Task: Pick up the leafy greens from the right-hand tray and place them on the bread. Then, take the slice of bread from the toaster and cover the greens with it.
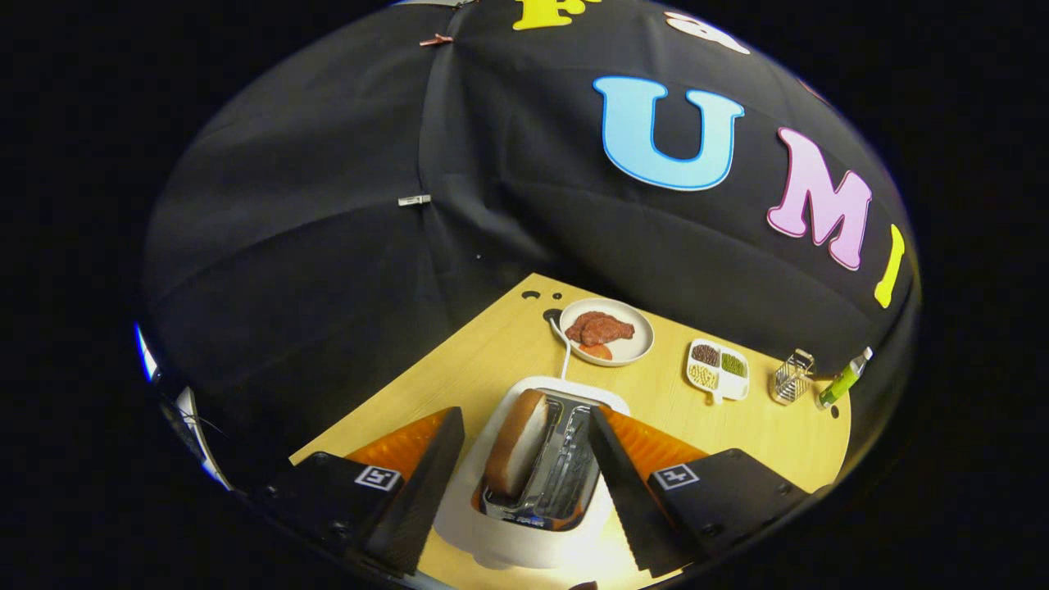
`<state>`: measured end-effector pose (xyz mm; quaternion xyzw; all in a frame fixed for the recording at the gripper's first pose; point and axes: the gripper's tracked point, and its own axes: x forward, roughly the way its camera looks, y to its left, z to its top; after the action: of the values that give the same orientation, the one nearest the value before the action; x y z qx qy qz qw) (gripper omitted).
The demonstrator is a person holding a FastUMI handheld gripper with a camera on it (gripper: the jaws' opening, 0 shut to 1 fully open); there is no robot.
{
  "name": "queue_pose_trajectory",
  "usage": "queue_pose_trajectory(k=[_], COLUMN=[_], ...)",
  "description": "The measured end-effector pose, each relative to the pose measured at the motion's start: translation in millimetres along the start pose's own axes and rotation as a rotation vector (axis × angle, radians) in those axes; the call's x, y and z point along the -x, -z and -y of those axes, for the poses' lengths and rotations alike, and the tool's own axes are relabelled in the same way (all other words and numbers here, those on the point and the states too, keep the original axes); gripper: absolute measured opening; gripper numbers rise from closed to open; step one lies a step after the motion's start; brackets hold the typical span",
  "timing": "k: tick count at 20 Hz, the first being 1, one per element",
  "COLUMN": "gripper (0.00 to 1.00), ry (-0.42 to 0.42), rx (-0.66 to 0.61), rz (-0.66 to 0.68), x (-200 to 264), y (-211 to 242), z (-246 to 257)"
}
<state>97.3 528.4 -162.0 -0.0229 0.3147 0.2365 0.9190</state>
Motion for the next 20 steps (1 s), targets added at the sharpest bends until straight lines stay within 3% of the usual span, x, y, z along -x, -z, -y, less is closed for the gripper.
queue_pose_trajectory(k=[2,6,9,11,15,20], gripper=[0.83,0.73,0.41,0.26,0.13,0.13], ry=[0.015,0.123,0.156,0.116,0.091,0.065], rx=[-0.004,0.038,-0.044,-0.121,-0.137,-0.168], rz=[-0.030,-0.062,-0.069,-0.078,-0.086,-0.003], x=[-12.9,-19.4,-21.7,-22.7,-16.6,9.2], y=[8.2,18.5,32.8,31.8,30.1,-2.1], z=[-4.4,14.5,20.0,10.4,3.5,6.9])
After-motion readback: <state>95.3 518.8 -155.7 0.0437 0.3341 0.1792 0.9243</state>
